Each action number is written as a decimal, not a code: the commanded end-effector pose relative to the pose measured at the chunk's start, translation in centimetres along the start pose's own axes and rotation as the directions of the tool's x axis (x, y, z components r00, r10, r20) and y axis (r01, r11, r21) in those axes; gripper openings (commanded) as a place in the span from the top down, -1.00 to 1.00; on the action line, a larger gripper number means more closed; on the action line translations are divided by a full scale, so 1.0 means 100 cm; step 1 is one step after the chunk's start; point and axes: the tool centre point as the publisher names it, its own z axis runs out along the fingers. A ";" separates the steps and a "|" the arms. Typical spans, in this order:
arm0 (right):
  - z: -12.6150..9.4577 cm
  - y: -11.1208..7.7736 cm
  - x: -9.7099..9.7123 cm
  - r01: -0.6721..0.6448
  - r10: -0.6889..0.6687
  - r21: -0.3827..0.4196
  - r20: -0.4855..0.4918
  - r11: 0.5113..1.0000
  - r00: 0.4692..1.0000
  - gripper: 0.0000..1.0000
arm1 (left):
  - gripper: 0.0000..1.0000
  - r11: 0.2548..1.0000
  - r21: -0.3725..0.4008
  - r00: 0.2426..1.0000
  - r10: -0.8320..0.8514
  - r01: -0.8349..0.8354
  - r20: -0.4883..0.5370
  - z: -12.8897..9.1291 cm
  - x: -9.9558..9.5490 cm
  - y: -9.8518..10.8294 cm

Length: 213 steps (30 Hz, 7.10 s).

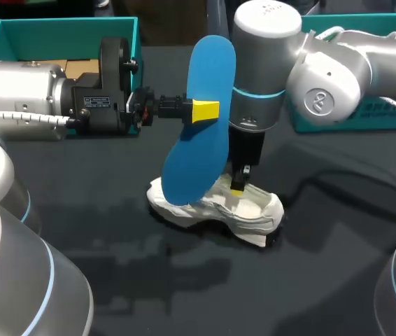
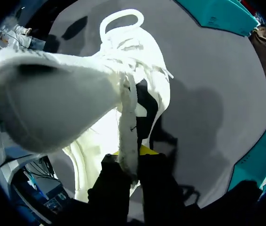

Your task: Take the shoe out of the shoebox, open the shoe tongue, remove and reinsert the insole, then place the shoe into the shoebox

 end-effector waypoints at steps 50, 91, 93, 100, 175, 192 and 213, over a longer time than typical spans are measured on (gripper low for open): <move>-0.008 0.026 0.038 -0.742 0.733 -0.365 -0.195 0.562 0.651 1.00 | 1.00 1.000 0.002 1.000 0.000 0.000 0.000 0.002 -0.001 0.001; 0.026 0.025 0.020 -0.811 0.773 -0.312 -0.268 0.495 0.575 -0.12 | 1.00 1.000 0.002 1.000 0.000 0.000 0.000 0.002 -0.001 0.001; 0.022 0.025 0.021 -0.817 0.777 -0.312 -0.275 0.485 0.566 -1.00 | 1.00 1.000 0.002 1.000 0.000 0.000 0.000 0.002 -0.001 0.001; 0.001 0.024 0.024 -0.843 0.790 -0.298 -0.311 0.447 0.528 -1.00 | 1.00 1.000 0.002 1.000 0.000 0.000 0.000 0.002 -0.001 0.001; -0.168 -0.031 0.008 -0.887 0.187 -0.393 -0.878 0.243 0.440 -1.00 | 1.00 -0.556 0.101 -0.552 0.831 -0.825 0.067 0.002 -0.093 0.040; -0.185 -0.020 -0.004 -0.883 0.076 -0.385 -0.905 0.267 0.418 -1.00 | 1.00 -0.772 0.125 -0.774 0.632 -0.623 0.038 0.005 -0.124 0.067; -0.183 -0.003 -0.006 -0.868 0.047 -0.422 -0.892 0.261 0.449 -1.00 | 1.00 -0.706 0.110 -0.707 0.706 -0.700 0.033 0.008 -0.128 0.076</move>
